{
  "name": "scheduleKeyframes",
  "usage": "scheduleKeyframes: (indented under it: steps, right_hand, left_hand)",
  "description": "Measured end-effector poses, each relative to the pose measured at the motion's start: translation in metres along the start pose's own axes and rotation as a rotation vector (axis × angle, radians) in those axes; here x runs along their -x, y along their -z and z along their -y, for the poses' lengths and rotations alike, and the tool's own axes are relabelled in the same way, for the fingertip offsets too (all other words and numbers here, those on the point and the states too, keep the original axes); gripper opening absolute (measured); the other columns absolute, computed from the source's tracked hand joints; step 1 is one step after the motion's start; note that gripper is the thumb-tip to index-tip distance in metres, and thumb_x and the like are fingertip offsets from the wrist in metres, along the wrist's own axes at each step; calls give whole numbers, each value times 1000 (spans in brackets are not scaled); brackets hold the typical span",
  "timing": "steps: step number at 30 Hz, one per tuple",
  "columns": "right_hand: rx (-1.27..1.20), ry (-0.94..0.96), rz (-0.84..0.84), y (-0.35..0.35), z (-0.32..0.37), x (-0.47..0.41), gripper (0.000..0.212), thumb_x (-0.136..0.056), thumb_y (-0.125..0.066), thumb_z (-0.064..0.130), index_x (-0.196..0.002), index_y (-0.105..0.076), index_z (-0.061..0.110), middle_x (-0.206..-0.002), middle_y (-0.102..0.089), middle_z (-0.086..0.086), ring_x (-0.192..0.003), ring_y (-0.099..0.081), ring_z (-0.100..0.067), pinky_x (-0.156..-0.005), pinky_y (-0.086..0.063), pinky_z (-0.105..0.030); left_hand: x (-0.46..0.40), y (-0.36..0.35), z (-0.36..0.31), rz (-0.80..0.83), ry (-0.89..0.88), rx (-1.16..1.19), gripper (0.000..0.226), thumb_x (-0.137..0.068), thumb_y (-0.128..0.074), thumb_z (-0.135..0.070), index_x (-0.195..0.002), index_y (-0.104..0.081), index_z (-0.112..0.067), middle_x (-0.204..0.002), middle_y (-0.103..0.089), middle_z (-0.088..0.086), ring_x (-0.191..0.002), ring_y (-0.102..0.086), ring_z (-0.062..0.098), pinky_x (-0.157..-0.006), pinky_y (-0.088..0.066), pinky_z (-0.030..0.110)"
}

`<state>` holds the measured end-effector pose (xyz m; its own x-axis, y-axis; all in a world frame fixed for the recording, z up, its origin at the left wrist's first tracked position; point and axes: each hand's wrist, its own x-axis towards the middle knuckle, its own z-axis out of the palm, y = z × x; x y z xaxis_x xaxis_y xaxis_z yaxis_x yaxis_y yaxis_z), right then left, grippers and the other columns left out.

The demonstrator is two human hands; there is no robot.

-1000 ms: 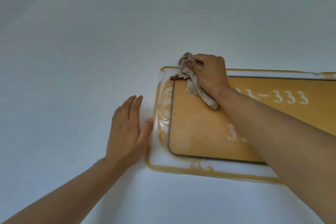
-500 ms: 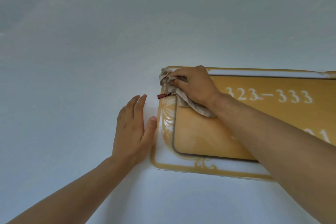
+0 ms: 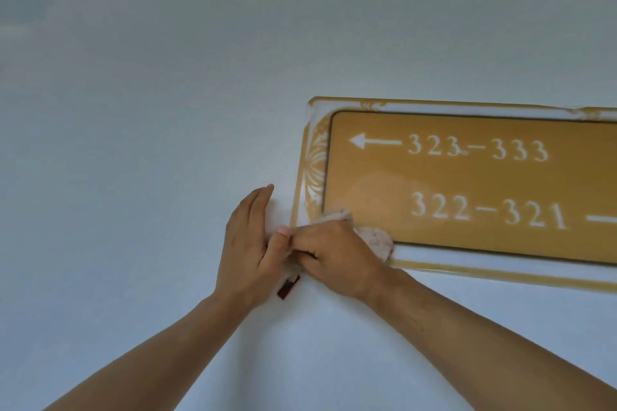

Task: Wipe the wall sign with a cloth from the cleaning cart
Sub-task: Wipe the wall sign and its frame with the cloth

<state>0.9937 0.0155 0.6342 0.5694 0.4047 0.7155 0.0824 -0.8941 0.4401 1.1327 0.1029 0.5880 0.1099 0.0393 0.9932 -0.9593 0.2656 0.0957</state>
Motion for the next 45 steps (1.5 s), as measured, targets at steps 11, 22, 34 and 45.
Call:
scheduleKeyframes:
  steps: [11, 22, 34, 45]
  right_hand:
    - [-663, -499, -324, 21, 53, 82, 20, -95, -68, 9, -96, -83, 22, -99, -80, 7, -102, -73, -11, -97, -55, -36]
    - [-526, -779, -593, 104, 36, 164, 18, -95, -70, 13, -101, -82, 24, -99, -79, 13, -98, -74, -6, -92, -58, -32]
    - [-217, -839, -708, 230, 18, 280, 15, -95, -69, 17, -96, -81, 27, -85, -76, 25, -84, -69, 6, -72, -50, -8]
    - [-164, -884, -672, 271, 14, 319, 13, -96, -67, 17, -100, -79, 22, -87, -76, 19, -86, -69, 2, -78, -53, -15]
  left_hand:
    - [10, 26, -56, 58, -81, -60, 58, -98, -24, -55, -151, -32, -32, -149, -30, -20, -139, -22, -5, -115, -19, 26]
    - [32, 13, -102, 149, -72, -122, 57, -94, -35, -43, -147, -39, -23, -149, -43, 2, -137, -37, 21, -111, -29, 38]
    - [57, -37, -216, 290, 47, -473, 70, -86, -37, -51, -148, -38, -20, -149, -42, 12, -134, -38, 33, -114, -30, 52]
    - [86, -69, -276, 442, 50, -636, 78, -84, -30, -58, -153, -33, -20, -152, -40, 14, -142, -33, 31, -120, -22, 50]
